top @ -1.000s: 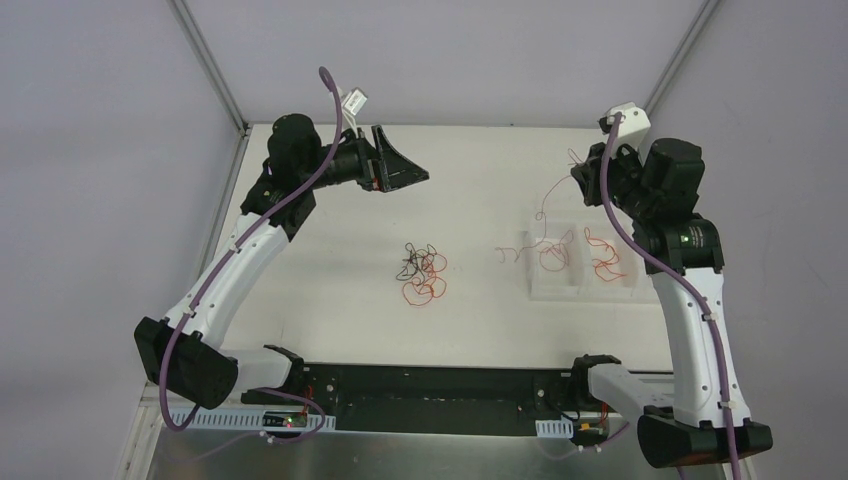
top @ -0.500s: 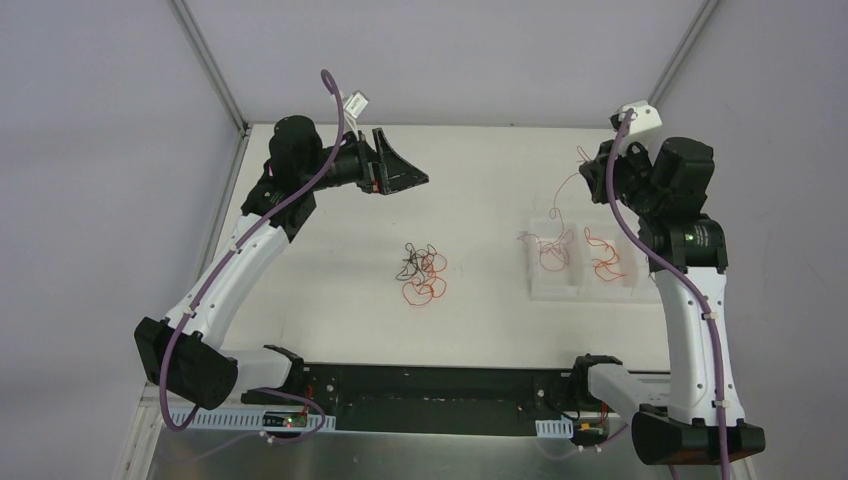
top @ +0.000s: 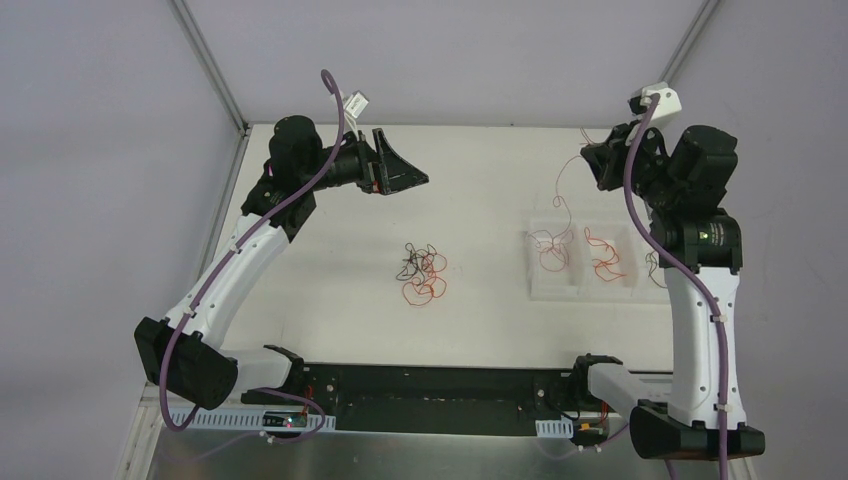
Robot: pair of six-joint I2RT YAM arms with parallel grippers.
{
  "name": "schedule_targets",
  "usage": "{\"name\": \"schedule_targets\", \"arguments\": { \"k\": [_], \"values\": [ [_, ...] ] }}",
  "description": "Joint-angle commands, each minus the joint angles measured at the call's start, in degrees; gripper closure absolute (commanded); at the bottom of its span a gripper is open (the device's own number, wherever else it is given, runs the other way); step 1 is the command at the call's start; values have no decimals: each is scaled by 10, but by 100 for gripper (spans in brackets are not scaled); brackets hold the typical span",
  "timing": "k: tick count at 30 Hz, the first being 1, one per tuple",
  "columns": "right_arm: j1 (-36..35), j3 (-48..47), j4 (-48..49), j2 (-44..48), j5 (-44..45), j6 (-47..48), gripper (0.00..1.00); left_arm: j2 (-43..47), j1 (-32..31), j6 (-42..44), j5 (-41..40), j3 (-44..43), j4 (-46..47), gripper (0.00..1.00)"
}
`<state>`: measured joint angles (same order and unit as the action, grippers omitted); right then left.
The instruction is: Untangle the cables
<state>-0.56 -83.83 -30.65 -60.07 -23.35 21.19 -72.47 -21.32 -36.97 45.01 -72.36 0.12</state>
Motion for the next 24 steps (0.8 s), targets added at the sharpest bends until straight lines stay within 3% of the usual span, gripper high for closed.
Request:
{"name": "schedule_targets", "arguments": {
  "k": [1, 8, 24],
  "values": [
    [3, -50, 21, -6, -30, -37, 100, 7, -1, 9, 19, 1, 23, 1],
    [14, -59, 13, -13, -15, -30, 100, 7, -1, 8, 19, -1, 26, 1],
    [39, 14, 30, -13, -4, 3, 100, 4, -1, 21, 28, 14, 25, 1]
  ]
}}
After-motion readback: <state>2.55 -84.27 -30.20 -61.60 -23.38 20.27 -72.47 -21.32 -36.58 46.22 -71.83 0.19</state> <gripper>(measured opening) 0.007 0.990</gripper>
